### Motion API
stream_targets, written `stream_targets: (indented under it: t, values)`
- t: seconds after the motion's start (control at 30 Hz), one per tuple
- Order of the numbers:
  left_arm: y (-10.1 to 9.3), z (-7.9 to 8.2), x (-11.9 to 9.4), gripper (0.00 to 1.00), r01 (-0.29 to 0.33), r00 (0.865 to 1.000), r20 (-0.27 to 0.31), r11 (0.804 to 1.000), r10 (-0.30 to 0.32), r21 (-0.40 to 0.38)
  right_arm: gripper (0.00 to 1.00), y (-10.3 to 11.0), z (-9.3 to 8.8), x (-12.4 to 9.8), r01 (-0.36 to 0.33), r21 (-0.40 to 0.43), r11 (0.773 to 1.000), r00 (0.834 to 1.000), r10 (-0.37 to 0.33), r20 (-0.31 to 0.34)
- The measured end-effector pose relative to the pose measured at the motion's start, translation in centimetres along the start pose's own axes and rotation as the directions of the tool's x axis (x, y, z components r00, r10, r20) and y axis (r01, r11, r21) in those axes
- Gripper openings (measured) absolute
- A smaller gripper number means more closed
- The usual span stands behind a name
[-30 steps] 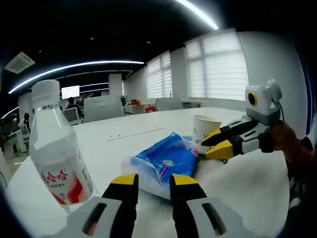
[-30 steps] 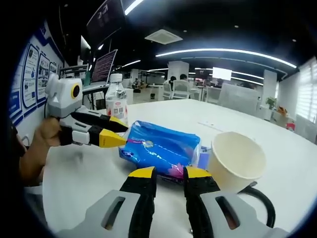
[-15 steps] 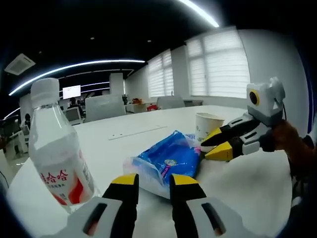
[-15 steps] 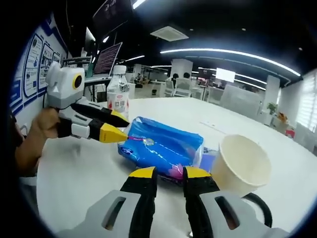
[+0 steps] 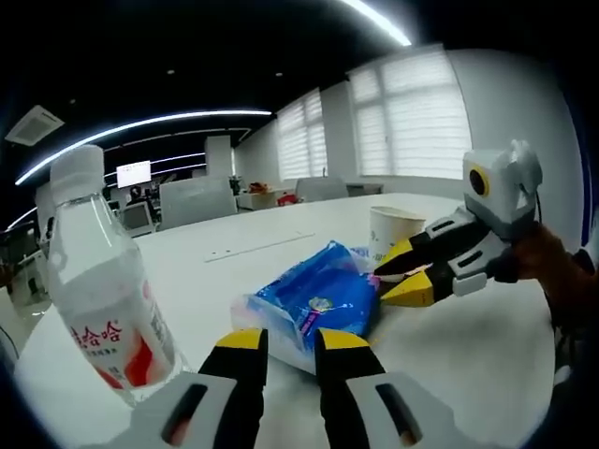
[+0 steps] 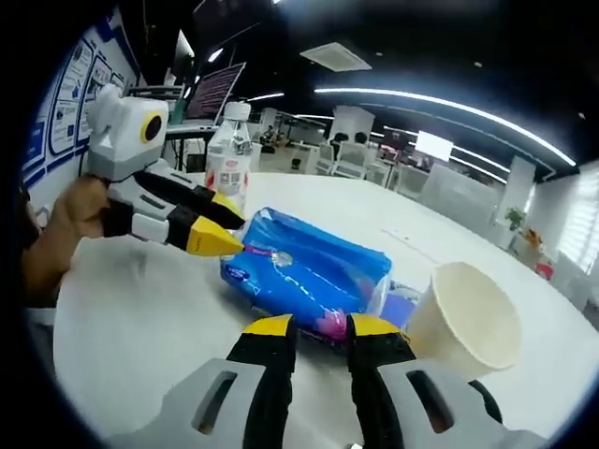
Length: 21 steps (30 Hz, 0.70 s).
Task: Arrange the tabletop items into an orderly group along one side of the table until the central work area is clear of visible clutter.
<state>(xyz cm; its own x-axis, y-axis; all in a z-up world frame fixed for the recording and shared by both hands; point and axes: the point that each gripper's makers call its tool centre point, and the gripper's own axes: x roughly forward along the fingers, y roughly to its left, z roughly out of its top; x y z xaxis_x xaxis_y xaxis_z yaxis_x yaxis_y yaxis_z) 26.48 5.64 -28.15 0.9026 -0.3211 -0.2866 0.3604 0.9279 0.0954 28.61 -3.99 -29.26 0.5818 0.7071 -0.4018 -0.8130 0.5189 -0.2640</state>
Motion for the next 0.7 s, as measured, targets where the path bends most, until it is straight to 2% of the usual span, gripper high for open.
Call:
stream_targets:
  t: [0.2,0.7]
  values:
    - [-0.16,0.01,0.02,0.14,0.010,1.000,0.002,1.000,-0.010,0.004,0.15,0.19,-0.06,0.35,-0.003,-0.022,1.000,1.000,0.003,-0.004]
    - [-0.21,0.14,0.05,0.06,0.014,1.000,0.010,1.000,-0.015,0.023,0.01,0.01,-0.72,0.81,-0.007,-0.019,1.000,1.000,0.006,-0.016]
